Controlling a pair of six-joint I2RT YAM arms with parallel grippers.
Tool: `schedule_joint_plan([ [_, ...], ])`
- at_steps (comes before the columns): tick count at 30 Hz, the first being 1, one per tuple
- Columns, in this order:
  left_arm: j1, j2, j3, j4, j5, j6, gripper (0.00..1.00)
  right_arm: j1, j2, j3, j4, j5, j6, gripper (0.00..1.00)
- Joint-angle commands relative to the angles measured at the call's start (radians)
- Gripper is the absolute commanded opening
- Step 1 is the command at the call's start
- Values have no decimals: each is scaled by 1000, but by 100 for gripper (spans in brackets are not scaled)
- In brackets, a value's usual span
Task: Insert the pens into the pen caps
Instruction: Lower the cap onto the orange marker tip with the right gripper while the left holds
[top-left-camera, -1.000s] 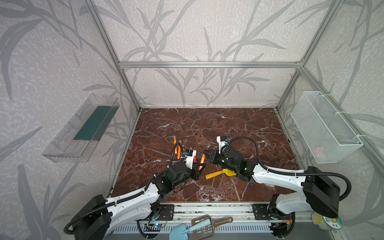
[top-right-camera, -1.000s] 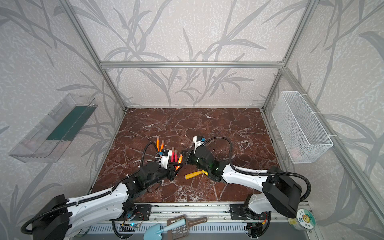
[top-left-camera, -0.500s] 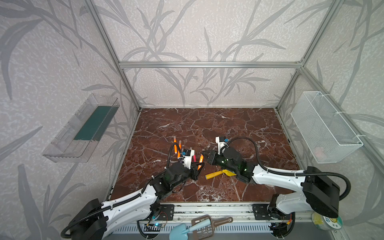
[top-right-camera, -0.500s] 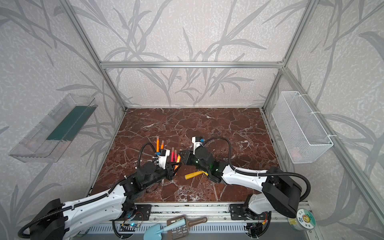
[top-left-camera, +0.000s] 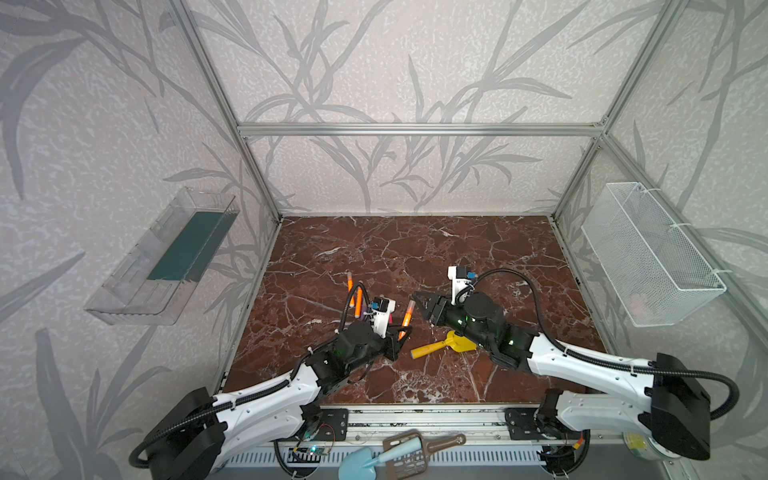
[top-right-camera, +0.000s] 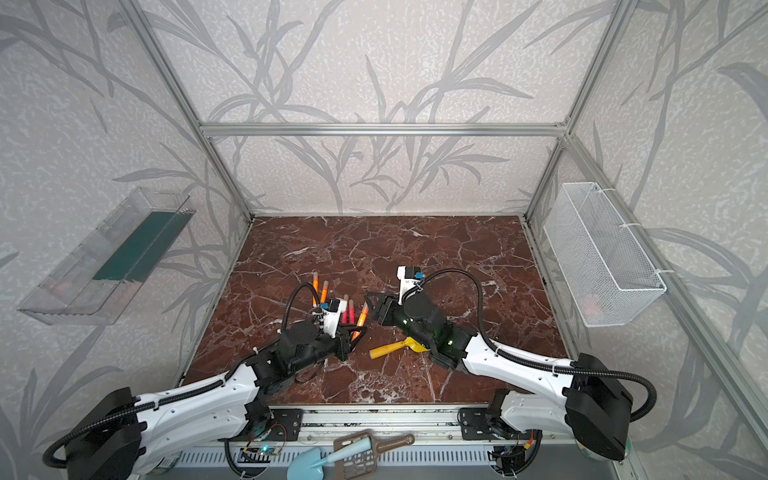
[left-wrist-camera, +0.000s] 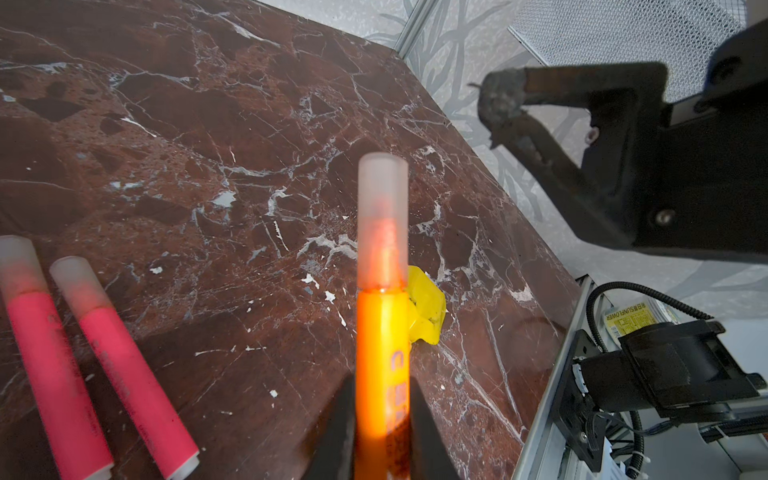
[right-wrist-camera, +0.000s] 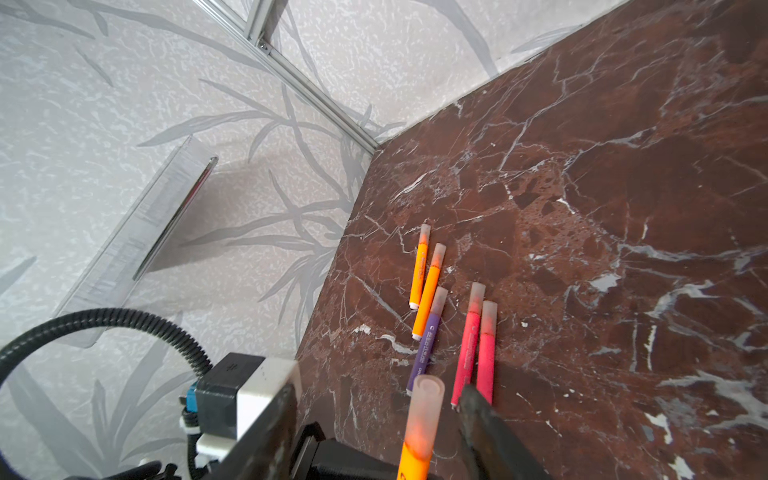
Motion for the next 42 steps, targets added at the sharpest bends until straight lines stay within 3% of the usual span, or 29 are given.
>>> schedule_joint_plan([
  [1, 4, 5, 36, 23, 31, 26, 0, -12, 49, 41, -46, 43, -6, 61],
  [13, 4, 9, 35, 25, 25, 26, 0, -16, 201, 120, -24, -58, 19, 38],
  [25, 4, 10, 35, 32, 28, 26, 0, -16, 245, 139, -29, -71, 18, 14],
  [31, 7, 23, 70, -1, -38, 51, 0, -17, 235, 114, -23, -95, 22, 1],
  [37, 47, 24, 145, -48, -61, 80, 0, -8, 219, 74, 6, -122, 24, 0],
  [42, 131, 52, 209, -42, 42, 68, 0, 27, 225, 32, 96, -137, 17, 0],
])
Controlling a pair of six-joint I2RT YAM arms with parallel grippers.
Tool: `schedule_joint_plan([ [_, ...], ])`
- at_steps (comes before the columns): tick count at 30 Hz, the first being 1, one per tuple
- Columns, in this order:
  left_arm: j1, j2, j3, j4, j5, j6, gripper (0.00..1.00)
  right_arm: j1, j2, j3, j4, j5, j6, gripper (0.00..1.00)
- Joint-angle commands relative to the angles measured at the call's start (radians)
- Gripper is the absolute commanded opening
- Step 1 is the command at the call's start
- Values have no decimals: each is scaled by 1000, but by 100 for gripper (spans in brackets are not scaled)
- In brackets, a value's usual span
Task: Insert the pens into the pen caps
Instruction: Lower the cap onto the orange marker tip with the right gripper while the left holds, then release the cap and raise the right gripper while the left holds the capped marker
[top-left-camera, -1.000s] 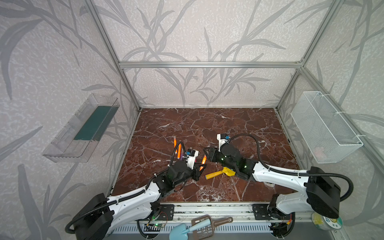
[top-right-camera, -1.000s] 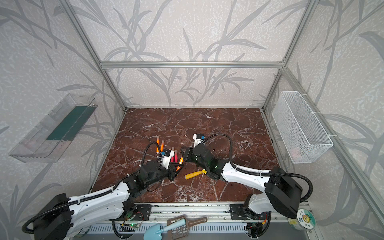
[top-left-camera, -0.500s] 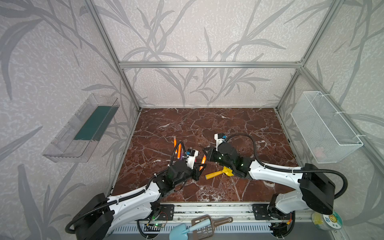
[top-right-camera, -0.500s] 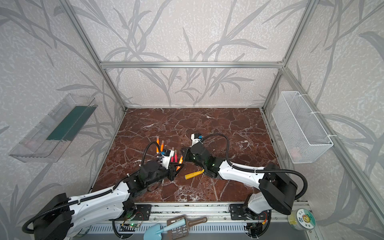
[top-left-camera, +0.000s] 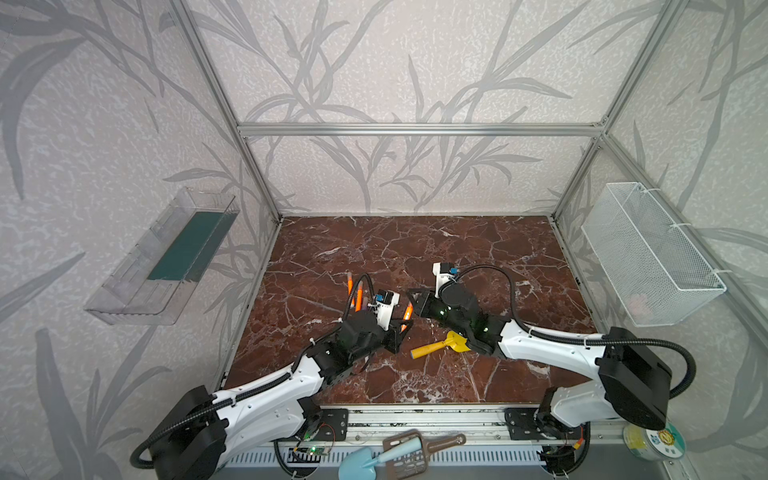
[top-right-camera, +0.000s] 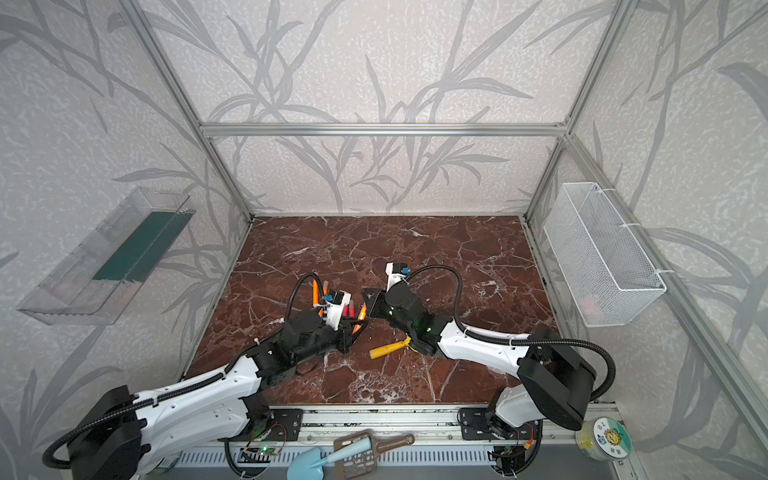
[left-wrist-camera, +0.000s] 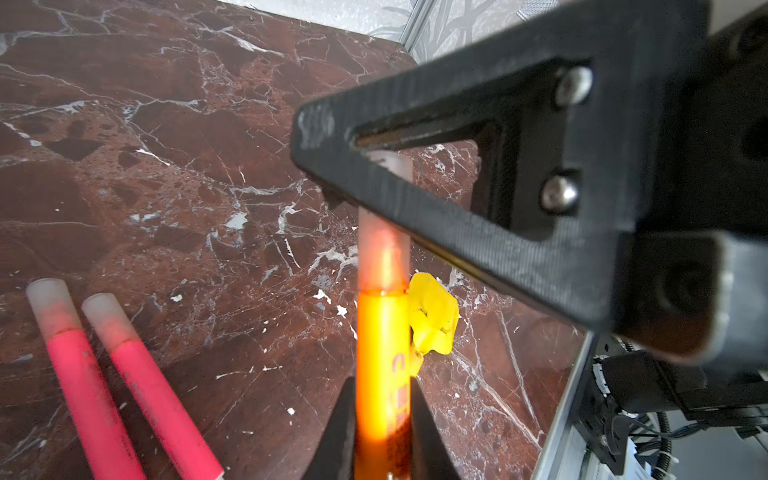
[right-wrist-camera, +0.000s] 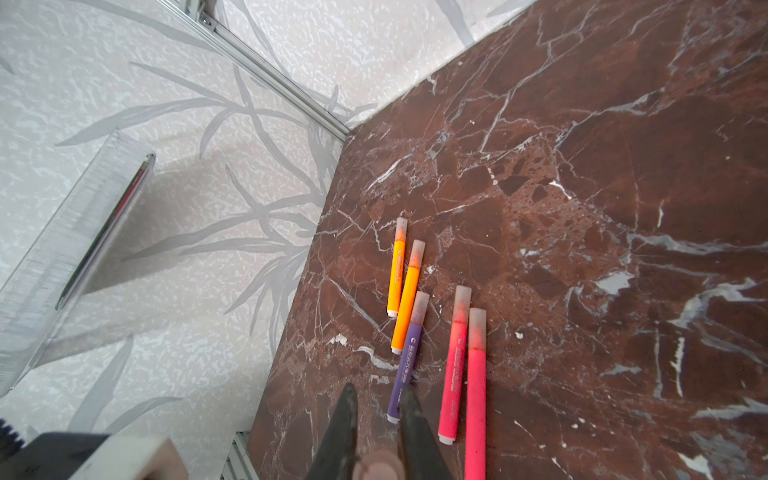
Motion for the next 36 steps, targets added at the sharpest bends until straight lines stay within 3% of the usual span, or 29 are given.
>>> schedule_joint_plan([
  [1, 69, 18, 95, 86, 12, -5, 0, 63, -3, -42, 1, -92, -23, 0],
  [5, 91, 32, 148, 55, -8, 21, 0, 127, 7, -43, 10, -69, -13, 0],
  [15, 94, 15, 264, -107, -318, 122, 0, 248, 37, 15, -147, 70, 79, 0],
  [20, 94, 5, 280, -126, -347, 117, 0, 260, 35, -1, -145, 105, 101, 0],
  [22, 102, 7, 292, -139, -300, 112, 0, 259, 31, -31, -77, 102, 82, 0],
  [26, 179, 6, 294, -122, -83, 68, 0, 261, 27, -144, 221, 65, -11, 0],
  [30, 275, 5, 294, -96, 115, 16, 0, 264, 14, -198, 359, 38, -88, 0],
  [33, 295, -6, 294, -105, 119, 22, 0, 274, 2, -227, 398, 48, -93, 0],
  [36, 293, -7, 307, -141, 81, 43, 0, 303, -8, -200, 299, 84, -48, 0],
])
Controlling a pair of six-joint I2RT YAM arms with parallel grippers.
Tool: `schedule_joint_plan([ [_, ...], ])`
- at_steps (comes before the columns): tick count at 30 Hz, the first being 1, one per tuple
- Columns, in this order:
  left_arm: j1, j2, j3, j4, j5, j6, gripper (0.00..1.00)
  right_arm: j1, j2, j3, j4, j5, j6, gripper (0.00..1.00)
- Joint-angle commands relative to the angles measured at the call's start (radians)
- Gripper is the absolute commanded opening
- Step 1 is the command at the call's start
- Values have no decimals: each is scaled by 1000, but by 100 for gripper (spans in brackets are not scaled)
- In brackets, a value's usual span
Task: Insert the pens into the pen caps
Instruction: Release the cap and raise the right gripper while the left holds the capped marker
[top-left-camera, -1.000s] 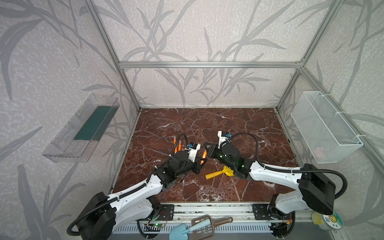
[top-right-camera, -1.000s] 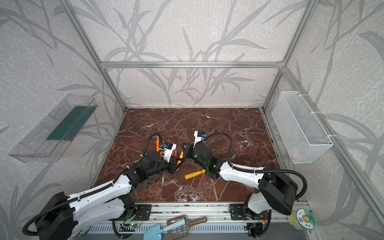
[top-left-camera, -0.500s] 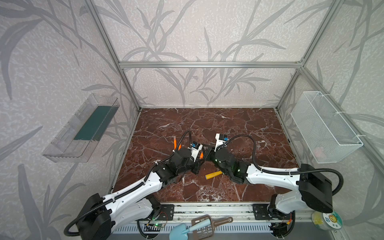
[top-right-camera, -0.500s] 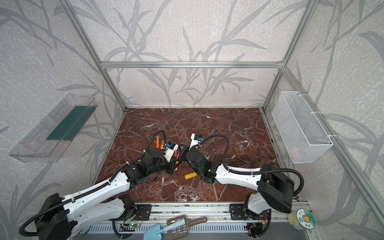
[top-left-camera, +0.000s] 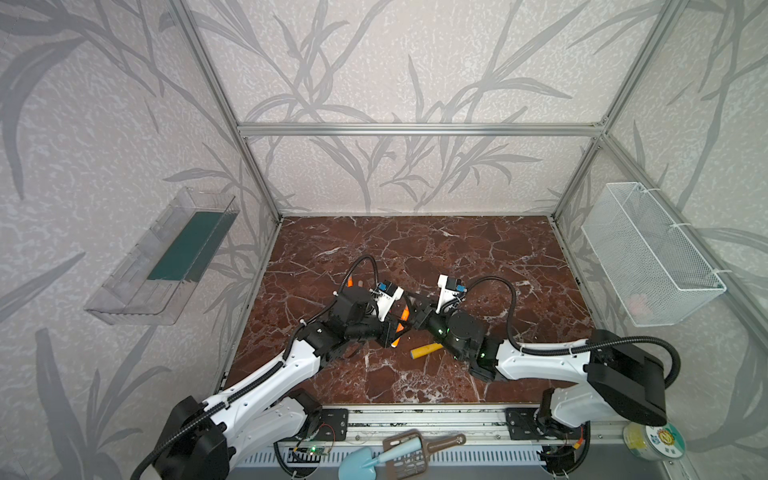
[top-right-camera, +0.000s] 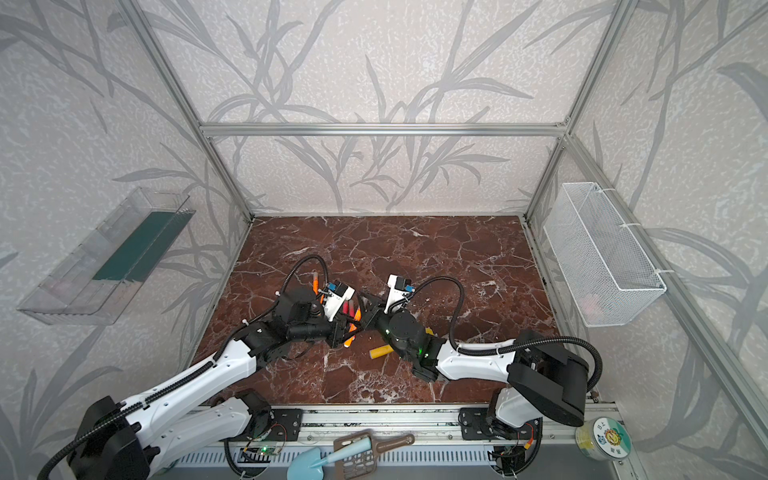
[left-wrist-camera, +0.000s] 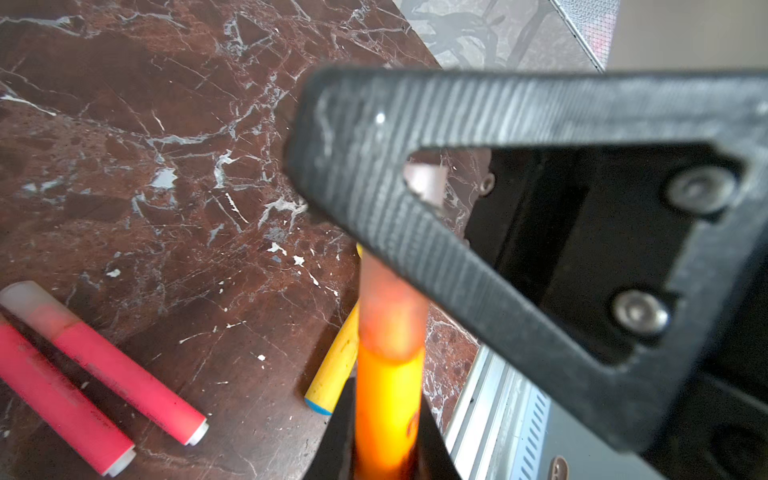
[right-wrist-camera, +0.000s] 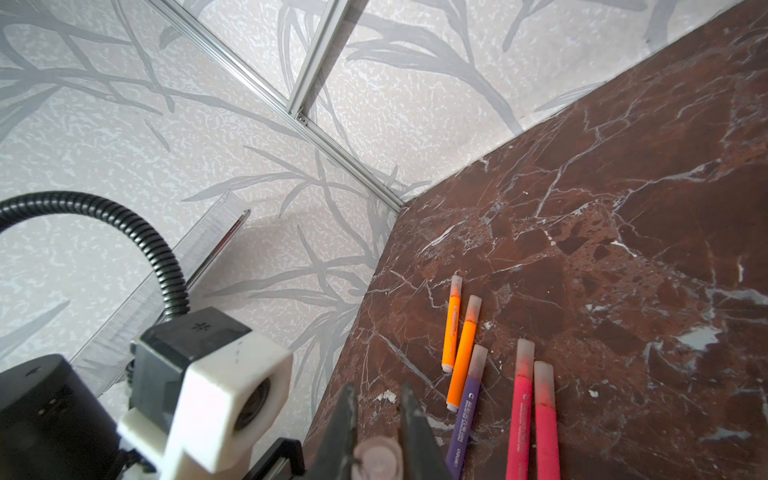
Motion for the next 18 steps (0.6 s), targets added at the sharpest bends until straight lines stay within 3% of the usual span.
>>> schedule_joint_plan([
  [1, 113, -15, 112, 224, -328, -106, 0, 151, -32, -21, -240, -155, 28, 0],
  [5, 111, -8, 114, 200, -419, -85, 0, 250, -37, 70, -496, -47, 157, 0],
  [8, 110, 19, 126, 189, -465, -72, 0, 298, -34, 154, -638, -2, 172, 0],
  [15, 105, 36, 121, 197, -492, -61, 0, 298, -124, 89, -655, 98, 186, 0],
  [18, 105, 41, 117, 204, -464, -59, 0, 294, -173, 46, -577, 136, 116, 0],
])
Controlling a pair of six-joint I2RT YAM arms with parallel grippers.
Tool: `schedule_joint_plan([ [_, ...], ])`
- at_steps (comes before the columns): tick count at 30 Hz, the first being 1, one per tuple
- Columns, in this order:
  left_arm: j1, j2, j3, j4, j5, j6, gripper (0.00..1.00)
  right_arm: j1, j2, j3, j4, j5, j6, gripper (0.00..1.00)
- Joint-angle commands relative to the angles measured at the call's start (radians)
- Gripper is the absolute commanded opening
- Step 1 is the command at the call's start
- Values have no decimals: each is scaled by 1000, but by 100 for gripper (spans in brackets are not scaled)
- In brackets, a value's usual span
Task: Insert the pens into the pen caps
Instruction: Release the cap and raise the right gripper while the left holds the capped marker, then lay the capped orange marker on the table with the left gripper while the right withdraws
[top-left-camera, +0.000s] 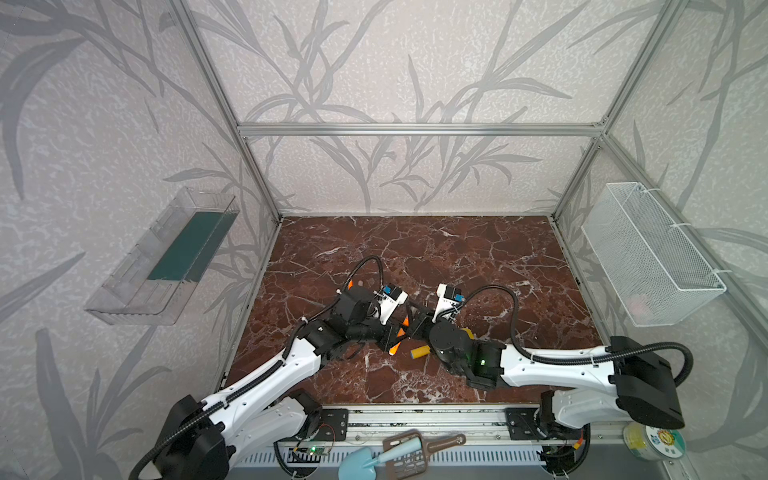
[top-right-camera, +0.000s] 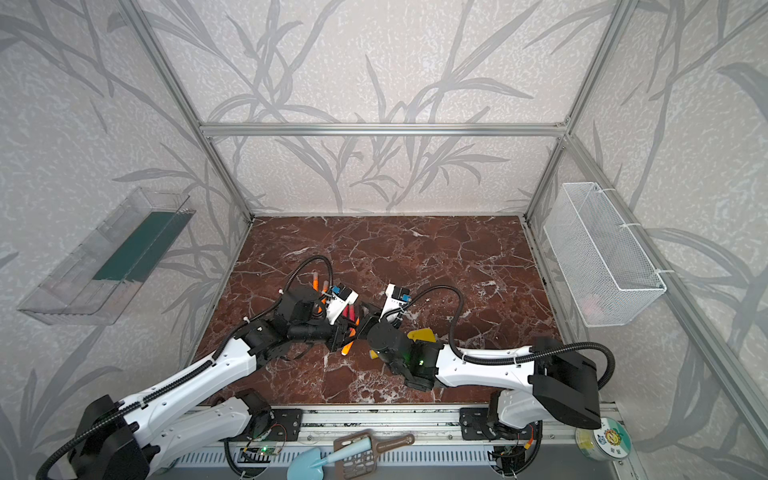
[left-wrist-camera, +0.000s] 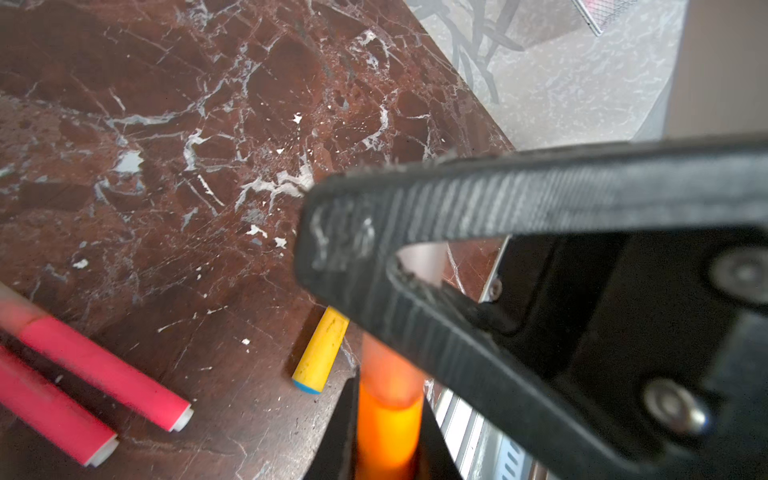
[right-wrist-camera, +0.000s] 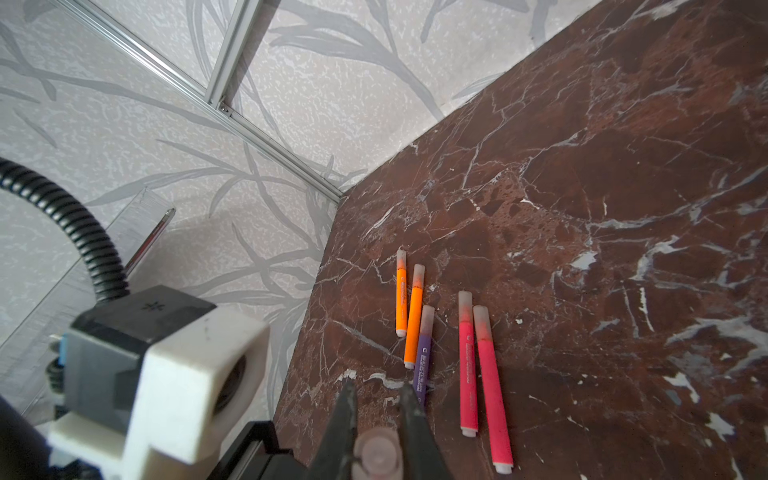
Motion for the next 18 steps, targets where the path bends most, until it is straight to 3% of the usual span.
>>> schedule_joint_plan([
  [1, 121, 24, 74, 287, -492, -125, 0, 147, -91, -85, -90, -126, -68, 0],
  [3, 120, 23, 59, 296, -473, -126, 0, 130, -125, -93, -100, -99, -102, 2],
  [7, 108, 27, 14, 318, -435, -127, 0, 44, -213, -91, -179, -113, -149, 38],
  [10, 100, 58, -52, 372, -444, -144, 0, -5, -318, -89, -281, -68, -193, 59],
  [15, 86, 220, -137, 513, -448, -181, 0, -86, -484, -65, -493, -38, -262, 73],
  [18, 43, 346, -117, 546, -485, -181, 0, -141, -540, -47, -612, -53, -270, 74],
])
